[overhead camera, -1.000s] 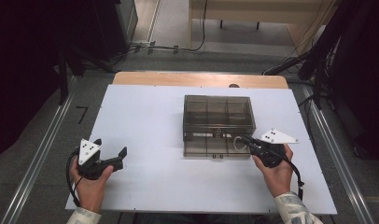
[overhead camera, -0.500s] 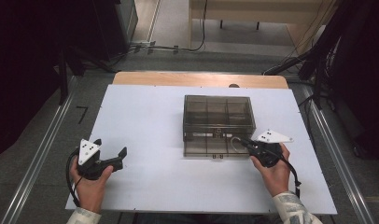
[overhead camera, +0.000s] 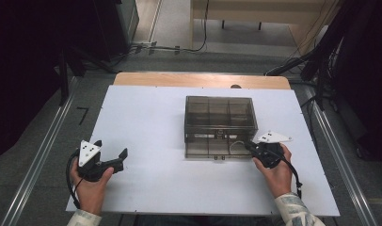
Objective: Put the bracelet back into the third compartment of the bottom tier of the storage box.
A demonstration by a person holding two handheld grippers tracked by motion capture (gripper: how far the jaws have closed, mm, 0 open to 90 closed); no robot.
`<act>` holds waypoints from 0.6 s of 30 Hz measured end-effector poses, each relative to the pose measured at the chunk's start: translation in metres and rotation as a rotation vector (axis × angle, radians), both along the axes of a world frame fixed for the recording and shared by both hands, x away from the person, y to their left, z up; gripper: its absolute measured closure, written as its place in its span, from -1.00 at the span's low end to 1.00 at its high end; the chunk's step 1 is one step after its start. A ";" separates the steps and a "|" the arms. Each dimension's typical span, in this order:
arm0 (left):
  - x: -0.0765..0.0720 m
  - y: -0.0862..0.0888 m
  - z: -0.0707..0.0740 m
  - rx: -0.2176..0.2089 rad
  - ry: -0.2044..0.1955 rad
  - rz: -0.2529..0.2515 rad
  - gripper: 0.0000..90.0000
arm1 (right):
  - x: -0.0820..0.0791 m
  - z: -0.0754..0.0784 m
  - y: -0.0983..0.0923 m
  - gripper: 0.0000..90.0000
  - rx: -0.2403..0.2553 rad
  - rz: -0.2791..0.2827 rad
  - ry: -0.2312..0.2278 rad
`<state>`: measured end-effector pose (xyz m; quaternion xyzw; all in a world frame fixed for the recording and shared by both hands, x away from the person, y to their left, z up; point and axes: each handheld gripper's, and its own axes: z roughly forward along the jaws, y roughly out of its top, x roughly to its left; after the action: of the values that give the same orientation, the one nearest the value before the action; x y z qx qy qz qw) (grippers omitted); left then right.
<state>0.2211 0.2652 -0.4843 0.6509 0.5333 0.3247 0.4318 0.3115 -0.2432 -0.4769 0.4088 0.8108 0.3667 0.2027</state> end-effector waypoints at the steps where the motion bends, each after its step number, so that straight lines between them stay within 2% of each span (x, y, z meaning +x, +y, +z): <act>1: 0.000 0.000 0.000 0.000 0.000 0.000 -0.93 | 0.000 0.000 0.000 0.86 -0.003 0.003 -0.002; 4: 0.000 0.000 0.000 0.001 0.001 -0.001 -0.93 | -0.001 0.001 0.001 0.84 -0.009 0.005 -0.006; 6: 0.000 0.000 0.000 -0.002 -0.001 0.001 -0.93 | -0.001 0.000 0.000 0.50 0.000 0.006 -0.001; 7: -0.001 0.000 0.000 -0.002 -0.001 0.001 -0.93 | -0.001 0.000 0.000 0.46 0.003 0.002 -0.002; 10: -0.001 0.000 0.000 -0.003 -0.001 0.002 -0.93 | -0.003 0.002 -0.002 0.46 0.013 0.005 -0.008; 13: -0.001 0.001 0.000 -0.003 -0.003 0.002 -0.93 | -0.010 0.010 -0.007 0.44 0.049 0.014 -0.025; 18: -0.002 0.002 0.000 -0.009 -0.006 0.005 -0.93 | -0.023 0.022 -0.025 0.34 0.083 0.004 -0.058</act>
<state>0.2187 0.2677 -0.4839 0.6468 0.5352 0.3254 0.4352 0.2885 -0.2682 -0.4551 0.4043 0.7895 0.4120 0.2085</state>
